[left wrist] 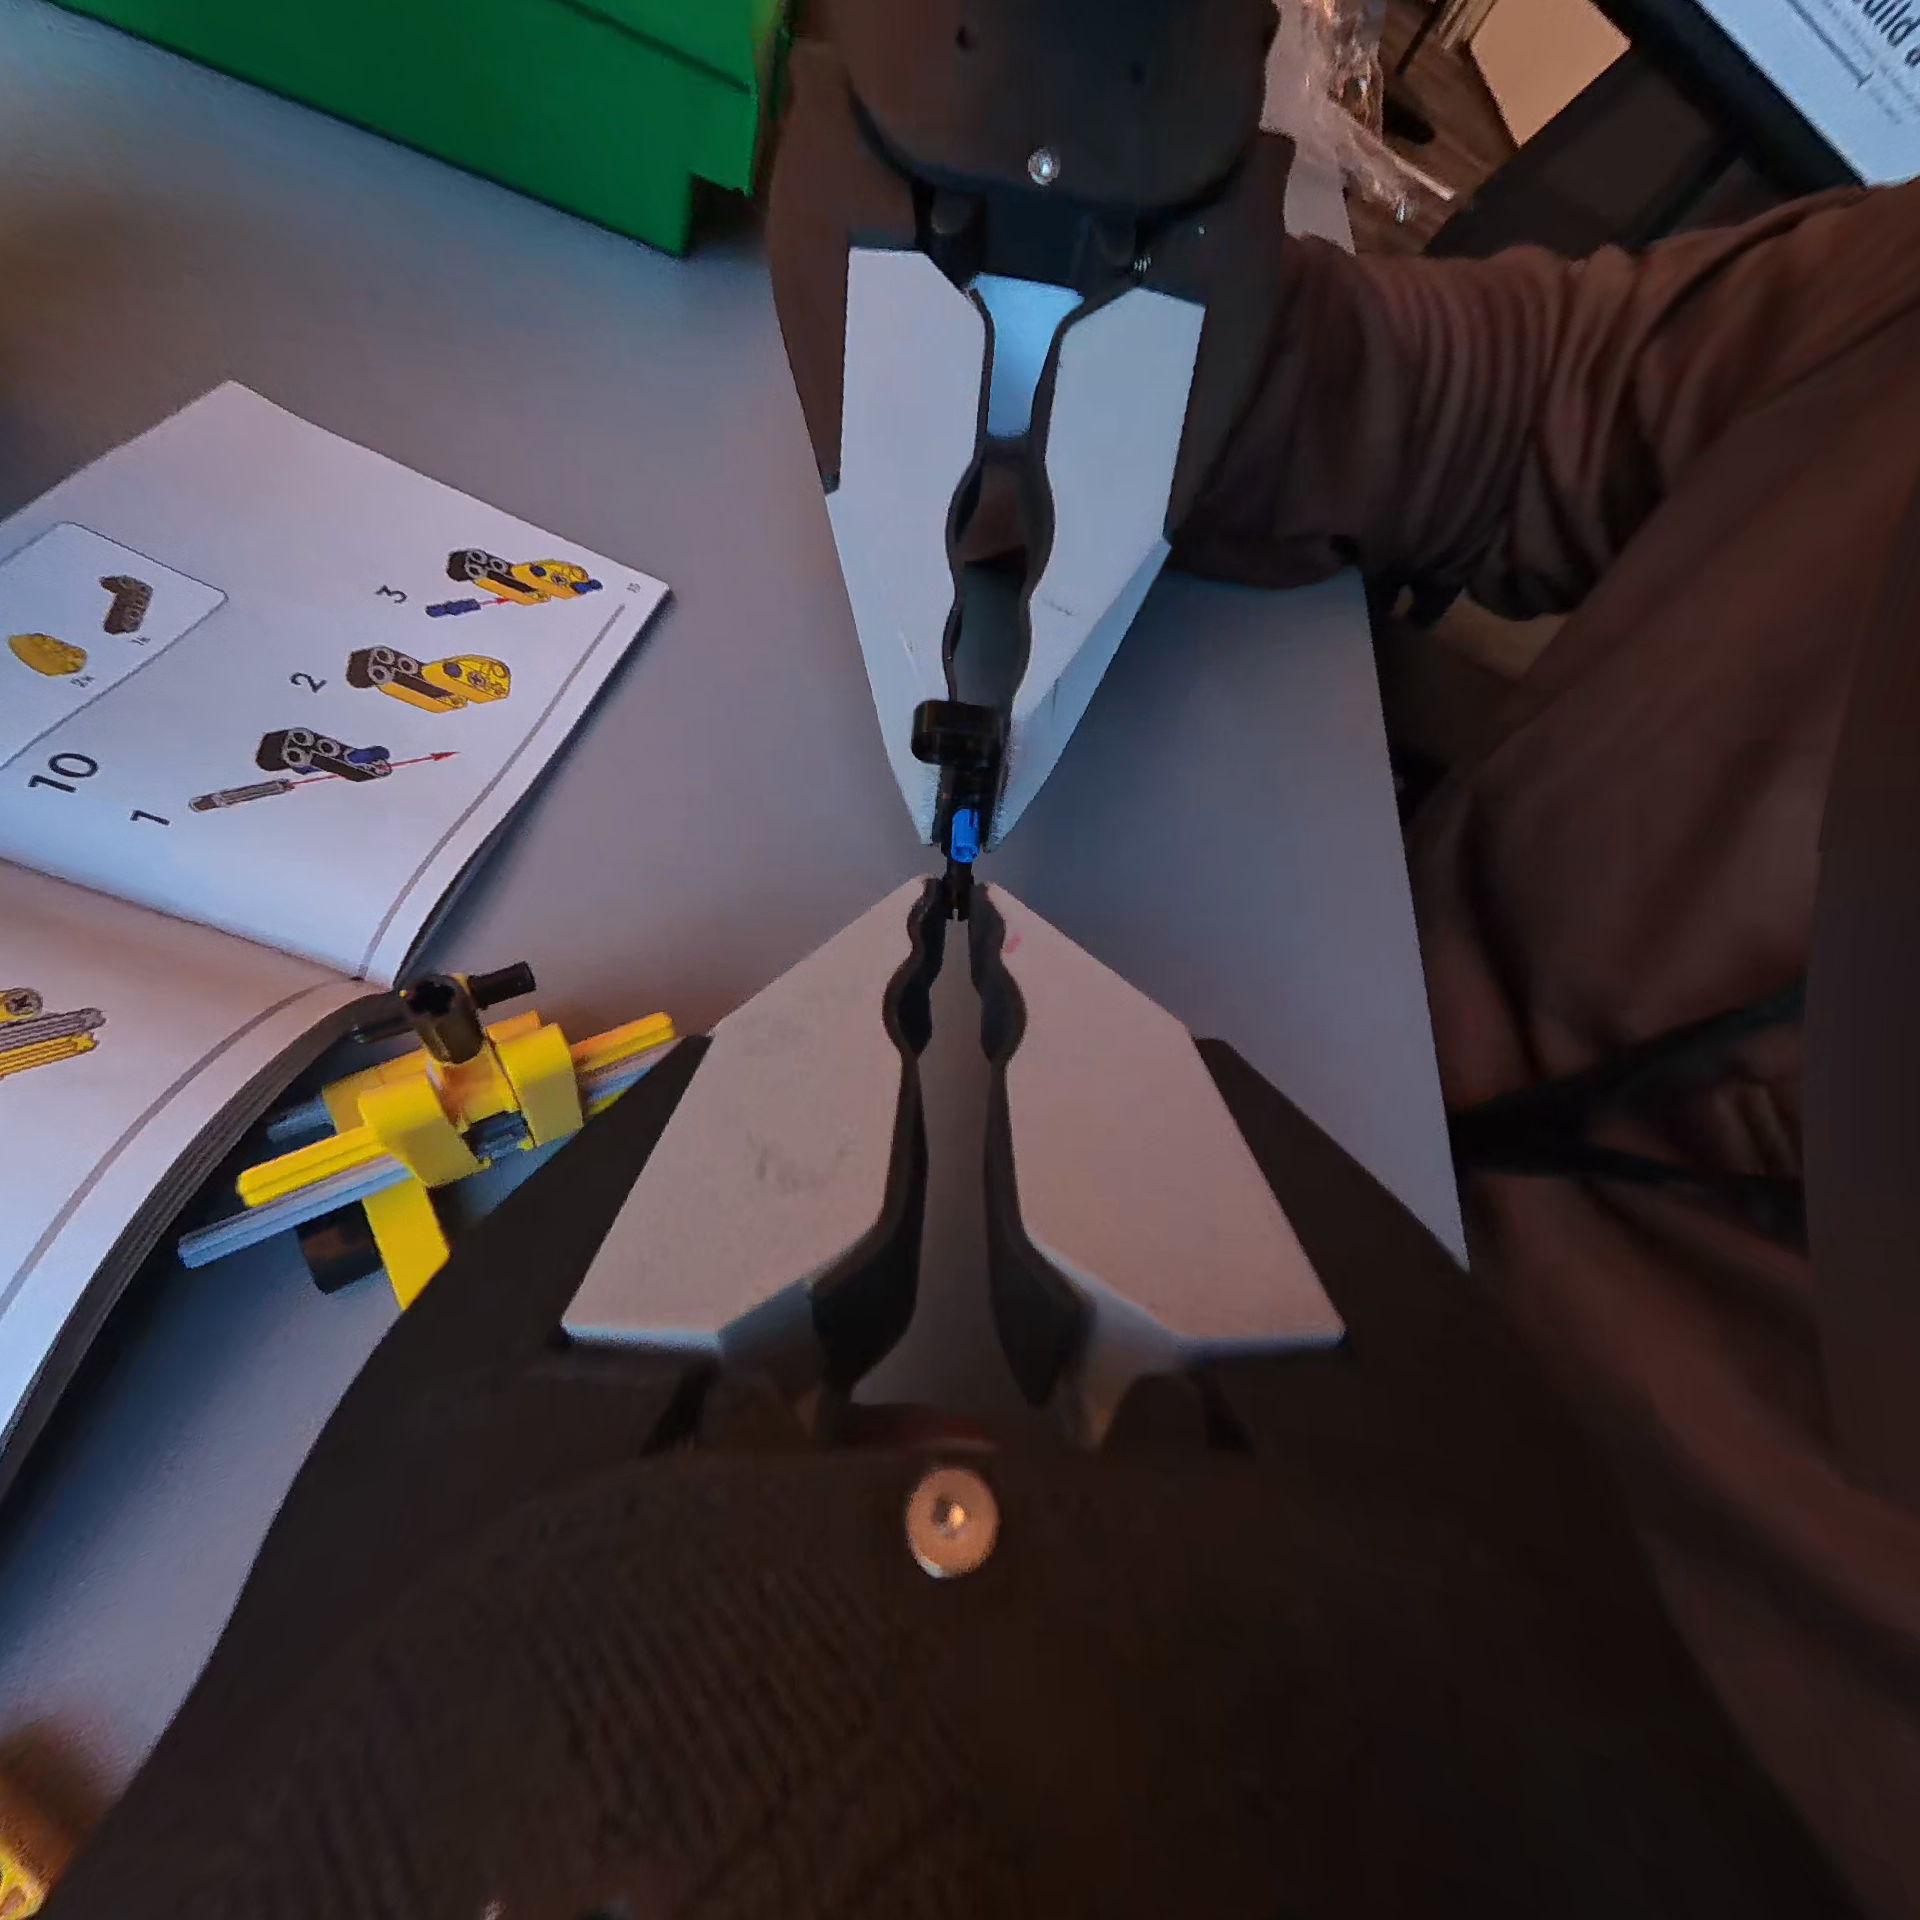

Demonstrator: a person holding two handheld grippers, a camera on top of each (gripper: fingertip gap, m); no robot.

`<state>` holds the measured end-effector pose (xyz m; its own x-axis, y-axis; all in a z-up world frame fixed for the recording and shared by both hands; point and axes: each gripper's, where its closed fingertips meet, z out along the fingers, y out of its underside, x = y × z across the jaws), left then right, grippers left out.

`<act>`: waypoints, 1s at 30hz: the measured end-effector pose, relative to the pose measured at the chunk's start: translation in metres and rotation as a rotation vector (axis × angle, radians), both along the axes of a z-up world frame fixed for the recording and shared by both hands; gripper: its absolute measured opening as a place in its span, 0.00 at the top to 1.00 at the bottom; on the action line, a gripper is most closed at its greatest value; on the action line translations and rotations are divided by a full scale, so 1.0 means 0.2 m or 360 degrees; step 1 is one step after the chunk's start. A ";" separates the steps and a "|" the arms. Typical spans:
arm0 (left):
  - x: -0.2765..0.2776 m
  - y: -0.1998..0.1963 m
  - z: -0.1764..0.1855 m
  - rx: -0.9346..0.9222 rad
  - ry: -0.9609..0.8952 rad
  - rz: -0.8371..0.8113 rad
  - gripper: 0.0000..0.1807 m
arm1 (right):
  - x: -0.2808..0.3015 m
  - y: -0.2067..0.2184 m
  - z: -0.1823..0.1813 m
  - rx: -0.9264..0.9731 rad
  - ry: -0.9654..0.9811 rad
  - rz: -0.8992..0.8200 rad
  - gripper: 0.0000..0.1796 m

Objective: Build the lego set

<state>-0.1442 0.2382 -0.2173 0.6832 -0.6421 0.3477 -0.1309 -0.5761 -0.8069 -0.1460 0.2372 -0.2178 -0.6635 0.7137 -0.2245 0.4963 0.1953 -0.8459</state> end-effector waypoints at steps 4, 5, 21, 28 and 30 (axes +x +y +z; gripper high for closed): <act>0.00 -0.01 -0.02 -0.0046 0.0012 -0.0019 1.00 | 0.00 -0.01 -0.02 0.0038 -0.0026 0.0024 0.98; 0.00 -0.01 -0.02 -0.0054 0.0005 -0.0025 1.00 | 0.00 -0.01 -0.02 0.0045 -0.0024 0.0028 0.98; 0.03 -0.03 -0.10 -0.0161 0.0145 -0.0091 1.00 | 0.01 -0.05 -0.10 0.0208 -0.0116 0.0095 0.98; 0.02 -0.02 -0.09 -0.0157 0.0119 -0.0055 1.00 | -0.01 -0.04 -0.10 0.0197 -0.0104 0.0062 0.98; 0.01 -0.01 -0.09 -0.0151 0.0125 -0.0021 1.00 | -0.02 -0.03 -0.10 0.0186 -0.0113 0.0033 0.98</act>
<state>-0.1432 0.2365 -0.2357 0.7025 -0.6181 0.3528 -0.1996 -0.6470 -0.7359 -0.1490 0.2318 -0.2373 -0.6639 0.7239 -0.1875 0.5487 0.3012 -0.7798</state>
